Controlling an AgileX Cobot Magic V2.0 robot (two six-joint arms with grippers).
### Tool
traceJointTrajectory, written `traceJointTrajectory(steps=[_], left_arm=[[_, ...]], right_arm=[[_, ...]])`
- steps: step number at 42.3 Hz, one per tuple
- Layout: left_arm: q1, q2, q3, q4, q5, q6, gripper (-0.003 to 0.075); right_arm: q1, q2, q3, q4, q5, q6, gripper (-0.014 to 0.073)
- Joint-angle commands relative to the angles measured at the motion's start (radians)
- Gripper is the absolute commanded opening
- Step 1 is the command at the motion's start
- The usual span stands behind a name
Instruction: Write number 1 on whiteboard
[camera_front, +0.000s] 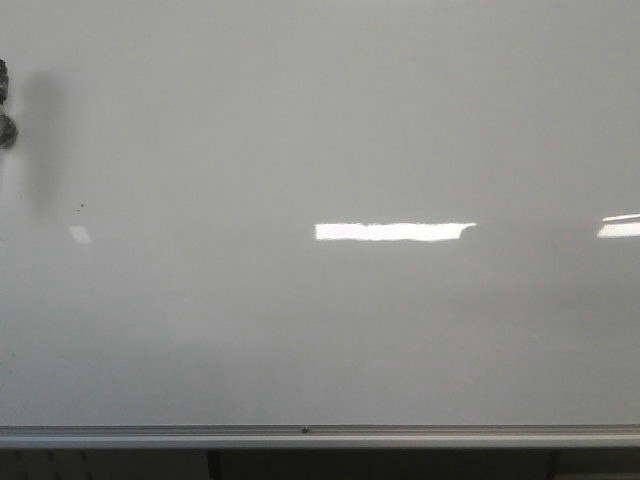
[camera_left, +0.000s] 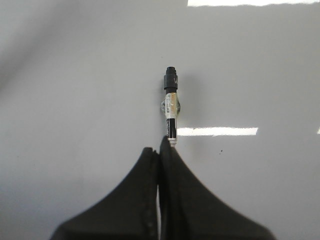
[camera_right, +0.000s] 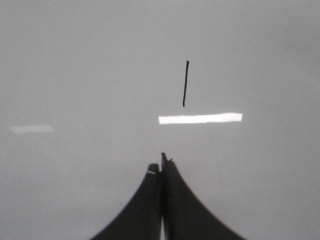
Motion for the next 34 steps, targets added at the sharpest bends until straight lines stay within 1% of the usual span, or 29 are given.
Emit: traceJointTrajectory(steps=[1, 3, 34], left_arm=[[0.0, -0.017, 0.021, -0.002, -0.083, -0.001, -0.002], [0.0, -0.017, 0.021, -0.002, -0.083, -0.001, -0.002], [0.0, -0.017, 0.021, -0.002, -0.083, -0.001, -0.002]], right_arm=[[-0.006, -0.017, 0.019, 0.002, -0.171, -0.01, -0.0095], [-0.006, -0.017, 0.039, 0.002, -0.208, -0.01, -0.0095], [-0.006, -0.017, 0.037, 0.002, -0.182, -0.009, -0.0095]])
